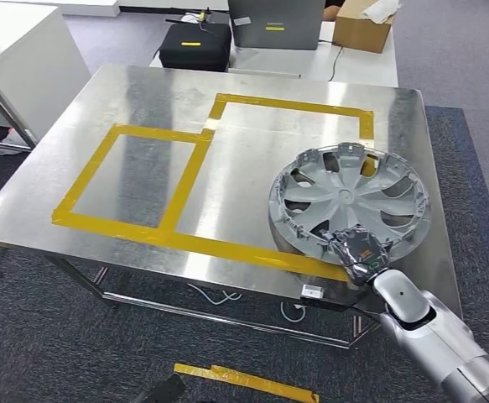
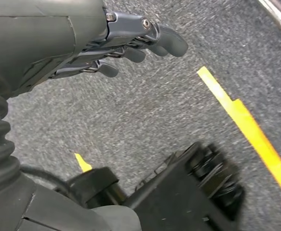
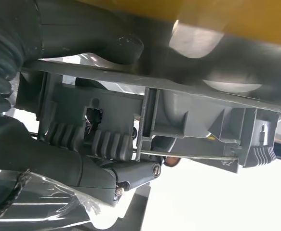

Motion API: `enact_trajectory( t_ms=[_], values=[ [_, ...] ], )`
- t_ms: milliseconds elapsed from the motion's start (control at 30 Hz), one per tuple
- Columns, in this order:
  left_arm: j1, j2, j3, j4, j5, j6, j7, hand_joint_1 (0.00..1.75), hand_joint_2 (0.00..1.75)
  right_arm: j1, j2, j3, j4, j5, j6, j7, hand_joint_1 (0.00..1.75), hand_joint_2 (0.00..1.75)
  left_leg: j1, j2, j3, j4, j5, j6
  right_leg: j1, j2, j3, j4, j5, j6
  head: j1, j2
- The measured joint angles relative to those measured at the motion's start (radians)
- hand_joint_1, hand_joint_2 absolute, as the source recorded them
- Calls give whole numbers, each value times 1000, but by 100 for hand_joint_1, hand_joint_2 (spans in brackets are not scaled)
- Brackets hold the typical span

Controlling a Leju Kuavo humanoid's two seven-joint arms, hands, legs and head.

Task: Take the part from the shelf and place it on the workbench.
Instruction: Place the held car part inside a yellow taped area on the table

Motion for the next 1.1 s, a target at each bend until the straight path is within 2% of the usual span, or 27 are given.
enact_trajectory(
  t_ms=[33,67,133,167,200,233,367,533,767,900,1100],
  values=[
    [0,0,-3,0,-2,4,7,0,175,4,3,6,1,3,-20,-1,175,175,1,0,5,-6,14,0,0,0,0,0,0,0,0,0],
    [-1,0,-6,0,-4,8,13,0,175,7,6,10,1,7,-45,-2,175,175,2,0,29,-51,45,3,0,1,0,0,1,1,0,0],
    [-4,1,-10,0,-7,13,22,0,175,10,11,16,0,17,-97,-6,175,175,1,-3,95,-188,108,10,1,2,0,-1,3,4,0,0],
    [-6,1,-13,0,-7,14,26,0,175,10,13,19,0,22,-117,-8,175,175,0,-5,119,-242,125,14,3,2,-3,0,4,8,0,0],
    [-7,2,-15,0,-8,15,28,0,175,10,15,21,-1,24,-130,-9,175,175,-1,-6,130,-272,129,17,4,2,-7,-1,7,13,0,0],
    [-8,2,-16,0,-9,16,30,0,175,10,17,24,-1,26,-136,-9,175,175,0,-8,131,-284,126,17,6,2,-11,0,7,16,1,0],
    [-7,1,-22,0,-9,18,33,0,175,12,23,33,-2,28,-143,-10,175,175,-1,-8,125,-292,132,17,7,2,-15,-6,15,0,4,0],
    [-9,0,-29,0,-15,21,42,0,175,11,26,38,-5,51,-168,-11,175,175,-4,-9,119,-292,137,25,4,2,-14,-19,26,17,4,0],
    [-18,-2,-43,0,-27,43,68,0,175,7,53,64,-20,107,-231,-23,175,175,-6,-9,117,-291,139,31,2,2,-17,-21,30,29,3,0],
    [-21,-3,-47,0,-27,48,78,0,175,5,57,74,-18,108,-253,-17,0,0,-5,-9,117,-291,141,32,3,1,-18,-20,30,30,3,0],
    [-19,-2,-49,0,-20,48,84,0,175,8,41,45,-1,81,-276,-1,0,0,-5,-8,117,-291,142,31,3,2,-19,-19,30,30,3,0]
  ],
)
